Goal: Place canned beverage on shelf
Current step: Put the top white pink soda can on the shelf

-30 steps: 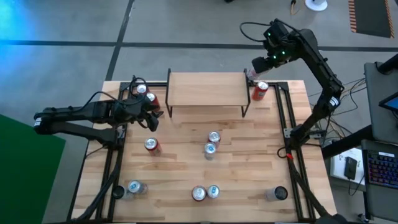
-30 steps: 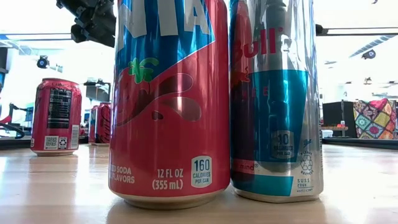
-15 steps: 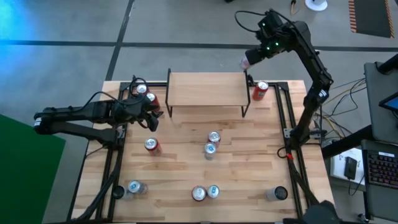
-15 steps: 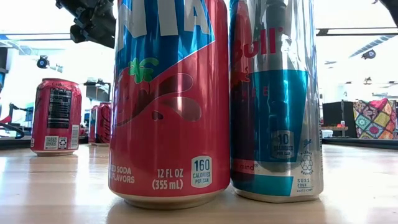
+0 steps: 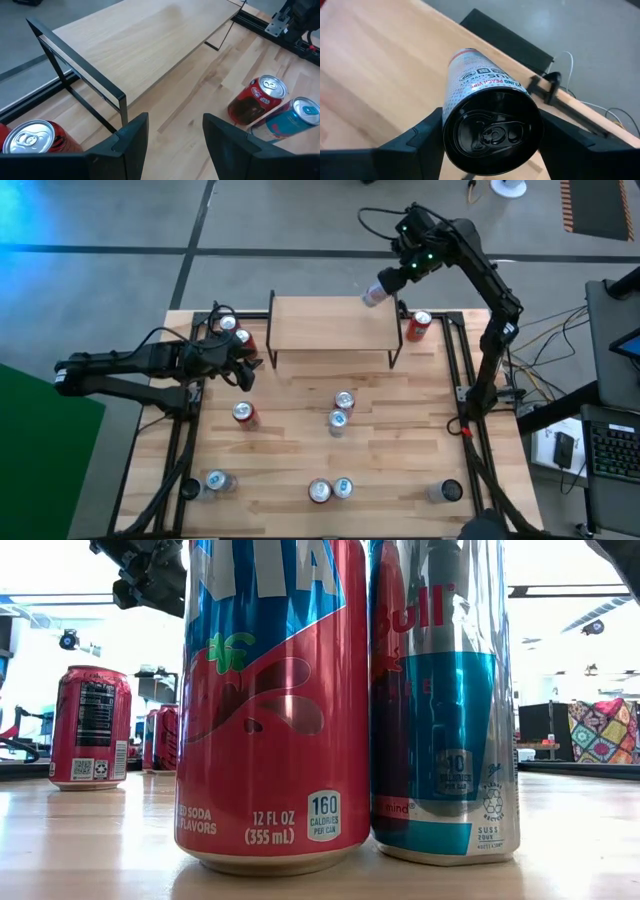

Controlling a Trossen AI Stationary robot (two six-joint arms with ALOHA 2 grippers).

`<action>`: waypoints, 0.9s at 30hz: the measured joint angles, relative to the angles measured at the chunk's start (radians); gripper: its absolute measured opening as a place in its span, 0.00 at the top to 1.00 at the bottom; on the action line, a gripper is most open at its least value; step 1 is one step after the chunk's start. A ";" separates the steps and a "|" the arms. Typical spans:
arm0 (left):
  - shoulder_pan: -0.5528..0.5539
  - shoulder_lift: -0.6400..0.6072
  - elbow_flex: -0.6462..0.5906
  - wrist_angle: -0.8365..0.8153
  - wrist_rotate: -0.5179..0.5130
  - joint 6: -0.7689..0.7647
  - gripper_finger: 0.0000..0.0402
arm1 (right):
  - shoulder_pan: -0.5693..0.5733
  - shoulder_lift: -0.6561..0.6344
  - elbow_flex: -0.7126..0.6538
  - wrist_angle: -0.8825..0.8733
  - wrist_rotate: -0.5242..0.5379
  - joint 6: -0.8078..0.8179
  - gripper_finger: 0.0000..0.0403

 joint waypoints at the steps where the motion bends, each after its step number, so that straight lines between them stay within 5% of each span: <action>1: 0.000 0.000 0.000 0.000 0.000 0.000 0.57 | 0.013 -0.004 0.000 0.000 -0.002 0.007 0.39; 14: 0.000 0.014 0.000 0.022 0.006 -0.022 0.57 | 0.223 -0.023 -0.031 0.001 -0.018 0.059 0.39; 27: 0.000 0.172 0.000 0.115 0.035 -0.034 0.57 | 0.225 -0.024 -0.106 0.001 -0.004 0.020 0.39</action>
